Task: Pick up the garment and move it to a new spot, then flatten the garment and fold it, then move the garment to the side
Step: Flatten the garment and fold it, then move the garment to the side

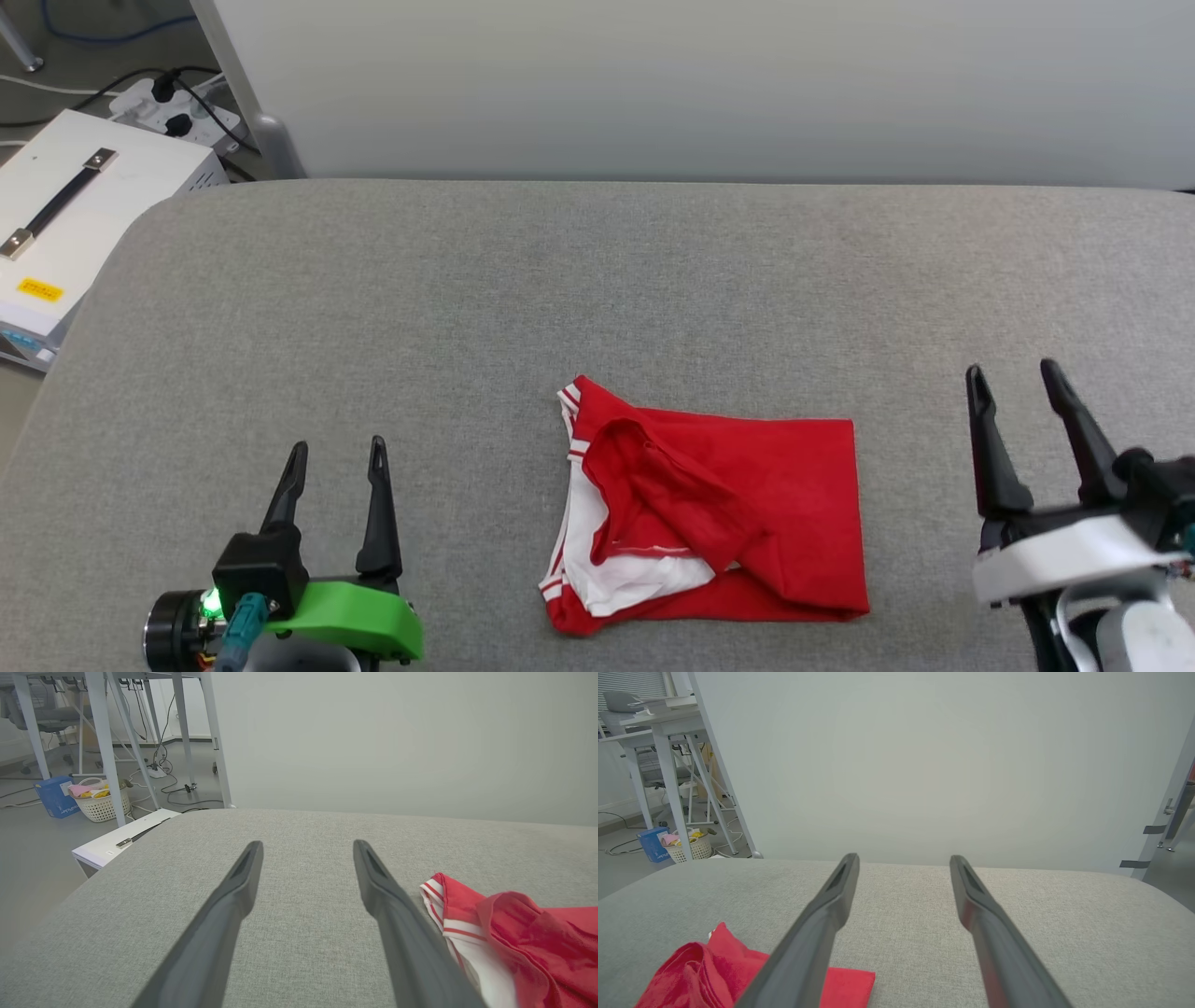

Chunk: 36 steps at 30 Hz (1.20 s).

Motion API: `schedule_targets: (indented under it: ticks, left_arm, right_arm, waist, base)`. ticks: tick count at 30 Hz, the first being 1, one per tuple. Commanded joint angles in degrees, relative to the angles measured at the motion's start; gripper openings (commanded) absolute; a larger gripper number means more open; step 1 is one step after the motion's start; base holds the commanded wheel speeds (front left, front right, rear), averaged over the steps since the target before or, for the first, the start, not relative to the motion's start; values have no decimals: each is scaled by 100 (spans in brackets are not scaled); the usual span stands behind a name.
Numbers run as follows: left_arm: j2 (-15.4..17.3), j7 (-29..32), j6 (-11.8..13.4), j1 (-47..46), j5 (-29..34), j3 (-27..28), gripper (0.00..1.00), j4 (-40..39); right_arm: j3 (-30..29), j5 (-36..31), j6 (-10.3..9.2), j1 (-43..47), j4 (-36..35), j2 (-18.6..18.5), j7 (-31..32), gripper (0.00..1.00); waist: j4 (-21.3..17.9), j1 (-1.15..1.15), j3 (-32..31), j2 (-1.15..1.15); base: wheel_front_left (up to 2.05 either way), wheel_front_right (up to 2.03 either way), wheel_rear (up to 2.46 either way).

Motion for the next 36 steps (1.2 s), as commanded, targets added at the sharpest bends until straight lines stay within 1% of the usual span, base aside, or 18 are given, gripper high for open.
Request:
schedule_targets:
  ticks: [1,8,15,20,24,26,28,31,36]
  left_arm:
    - [-29,-33,-14,122,14,-25,100,-43]
    - [-33,-33,-15,279,31,-103,100,-79]
    - [-35,-33,-20,285,10,-127,100,-29]
    - [-36,-33,-12,224,-13,-157,100,-23]
    - [-37,-33,-17,124,-26,-208,100,-11]
    - [-38,-33,-25,75,-31,-242,100,5]
    - [-38,-33,-27,26,-36,-267,100,28]
    - [-39,-33,-28,-49,-39,-297,100,57]
    - [-39,-33,-25,-171,-45,-341,100,74]
  right_arm:
    - [-58,-74,-3,182,-80,94,-40,100]
    - [-128,-208,-3,694,-163,343,-41,100]
    - [-87,-272,-3,759,-57,384,-41,100]
    - [-200,-297,-3,283,-252,186,-41,100]
    - [-187,-224,-3,-375,-182,-160,-19,100]
    - [37,-105,-3,-718,-43,-456,256,100]
    - [441,166,-3,-1031,103,-826,802,100]
    - [986,890,-3,-1425,281,-1360,1885,100]
    - [1563,2178,-3,-1748,418,-2103,3455,100]
  waist:
    - [0,0,-42,0]
    - [24,0,-89,0]
    - [58,0,-105,0]
    - [99,0,-39,0]
    - [166,0,61,0]
    - [212,0,126,0]
    - [248,0,188,0]
    - [307,0,296,0]
    - [419,0,454,0]
  base:
    - [0,0,0]
    - [0,0,0]
    - [0,0,0]
    - [0,0,0]
    - [0,0,0]
    - [0,0,0]
    - [0,0,0]
    - [0,0,0]
    - [0,0,0]
